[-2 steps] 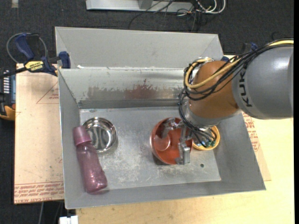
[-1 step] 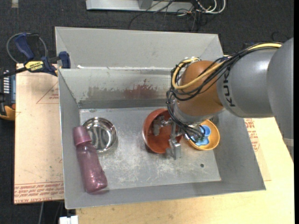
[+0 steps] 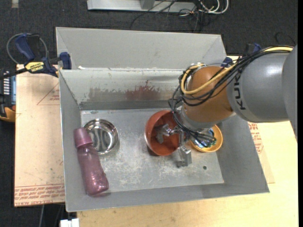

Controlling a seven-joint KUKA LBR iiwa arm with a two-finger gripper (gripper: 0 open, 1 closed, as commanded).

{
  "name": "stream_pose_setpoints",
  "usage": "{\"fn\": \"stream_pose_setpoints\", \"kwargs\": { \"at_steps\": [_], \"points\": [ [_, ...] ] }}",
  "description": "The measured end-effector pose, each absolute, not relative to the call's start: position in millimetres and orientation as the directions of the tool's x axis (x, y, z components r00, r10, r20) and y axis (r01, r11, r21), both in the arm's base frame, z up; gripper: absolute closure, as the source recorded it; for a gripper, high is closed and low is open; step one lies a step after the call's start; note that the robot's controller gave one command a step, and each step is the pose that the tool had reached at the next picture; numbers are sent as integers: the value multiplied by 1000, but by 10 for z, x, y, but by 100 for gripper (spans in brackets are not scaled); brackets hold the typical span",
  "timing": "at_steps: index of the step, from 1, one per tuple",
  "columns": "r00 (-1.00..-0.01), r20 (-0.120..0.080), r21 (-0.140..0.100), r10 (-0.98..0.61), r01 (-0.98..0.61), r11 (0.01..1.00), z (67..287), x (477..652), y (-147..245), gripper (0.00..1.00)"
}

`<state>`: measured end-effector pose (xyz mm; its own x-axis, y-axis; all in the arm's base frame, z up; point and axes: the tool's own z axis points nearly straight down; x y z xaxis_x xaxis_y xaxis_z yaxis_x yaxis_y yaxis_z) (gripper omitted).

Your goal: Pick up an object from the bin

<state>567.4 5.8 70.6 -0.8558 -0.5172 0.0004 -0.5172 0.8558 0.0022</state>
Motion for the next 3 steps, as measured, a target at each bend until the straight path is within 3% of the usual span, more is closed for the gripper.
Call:
{"fn": "stream_pose_setpoints", "kwargs": {
  "at_steps": [1,2,3],
  "points": [
    [-933,-21,-3,-359,-359,933,737,5805,185,0],
    [-875,-4,2,-484,-484,875,714,5701,74,100],
    [-875,-4,2,-484,-484,875,714,5701,74,100]
  ]
}}
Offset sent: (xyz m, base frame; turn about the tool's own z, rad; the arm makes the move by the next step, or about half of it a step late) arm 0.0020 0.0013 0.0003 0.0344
